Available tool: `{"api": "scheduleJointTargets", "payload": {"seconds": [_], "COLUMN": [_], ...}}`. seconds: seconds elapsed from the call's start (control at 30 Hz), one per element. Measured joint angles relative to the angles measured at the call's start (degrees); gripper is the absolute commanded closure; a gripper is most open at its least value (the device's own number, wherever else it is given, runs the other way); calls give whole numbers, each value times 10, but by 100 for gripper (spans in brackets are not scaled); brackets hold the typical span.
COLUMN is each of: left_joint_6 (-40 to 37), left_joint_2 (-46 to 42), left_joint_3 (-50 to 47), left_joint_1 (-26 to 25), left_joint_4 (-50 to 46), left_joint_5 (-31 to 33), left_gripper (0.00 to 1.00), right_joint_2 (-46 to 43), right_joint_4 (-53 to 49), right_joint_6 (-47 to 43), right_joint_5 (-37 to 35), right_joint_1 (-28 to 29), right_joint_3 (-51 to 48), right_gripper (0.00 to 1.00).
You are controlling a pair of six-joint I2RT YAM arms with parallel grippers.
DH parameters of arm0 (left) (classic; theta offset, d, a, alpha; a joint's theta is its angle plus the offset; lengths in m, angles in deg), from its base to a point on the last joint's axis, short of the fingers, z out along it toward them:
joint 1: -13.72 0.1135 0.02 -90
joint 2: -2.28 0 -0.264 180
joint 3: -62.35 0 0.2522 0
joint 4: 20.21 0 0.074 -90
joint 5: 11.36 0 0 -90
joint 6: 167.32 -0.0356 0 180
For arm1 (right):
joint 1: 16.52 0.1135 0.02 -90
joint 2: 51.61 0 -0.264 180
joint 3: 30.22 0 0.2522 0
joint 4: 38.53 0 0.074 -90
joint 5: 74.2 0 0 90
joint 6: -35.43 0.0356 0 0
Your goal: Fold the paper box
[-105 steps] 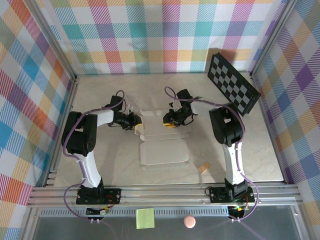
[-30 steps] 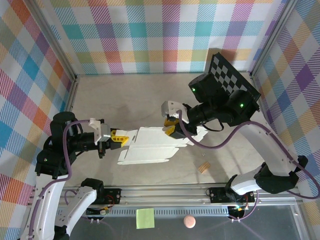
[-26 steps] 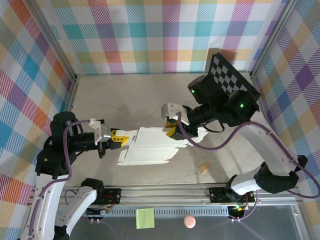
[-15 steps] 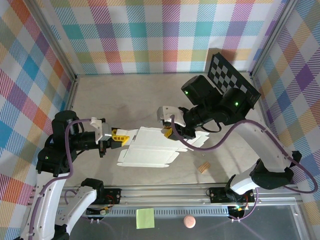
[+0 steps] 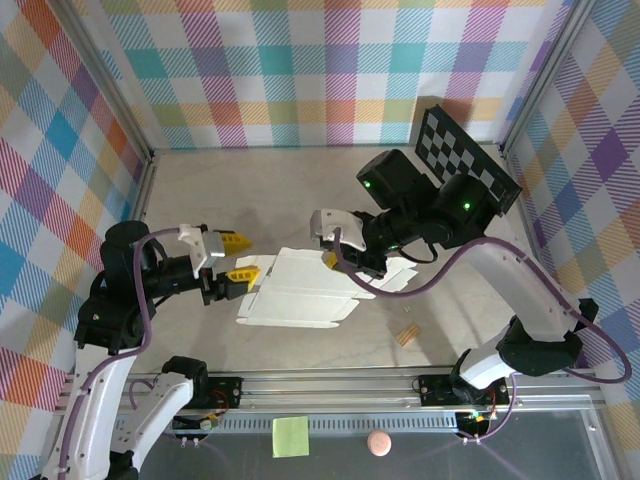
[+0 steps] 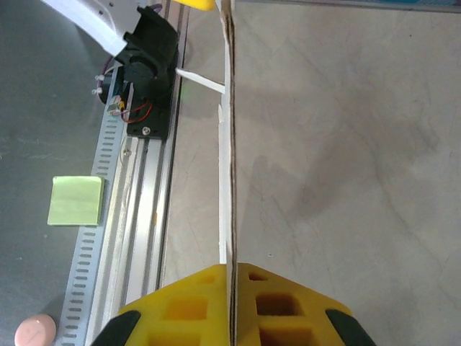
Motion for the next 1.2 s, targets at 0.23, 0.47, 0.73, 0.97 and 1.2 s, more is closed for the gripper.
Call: {"api": "scheduleJointTargets", "payload": {"seconds": [0.23, 0.47, 0.73, 0.97, 1.2], "left_joint_6": [152, 309, 452, 487, 494], "left_joint_2": [5, 70, 131, 209, 272], "left_joint_3": [4, 38, -79, -125, -176], "left_joint_1": [0, 0, -2, -36, -85], "left_joint_4": [75, 94, 198, 215, 228], "left_joint_5": [169, 250, 264, 265, 275], "left_gripper": [27, 30, 36, 41, 49], "right_joint_2": [-38, -85, -75, -26, 14], "right_joint_4": [136, 384, 638, 776, 824], "right_joint_6": [128, 397, 684, 788, 800], "right_joint_5": [55, 125, 155, 168, 178], "right_joint_1": [-107, -235, -294, -303, -308], "right_joint_3": [-113, -310, -519, -642, -693], "right_gripper": [100, 100, 100, 100, 100]}}
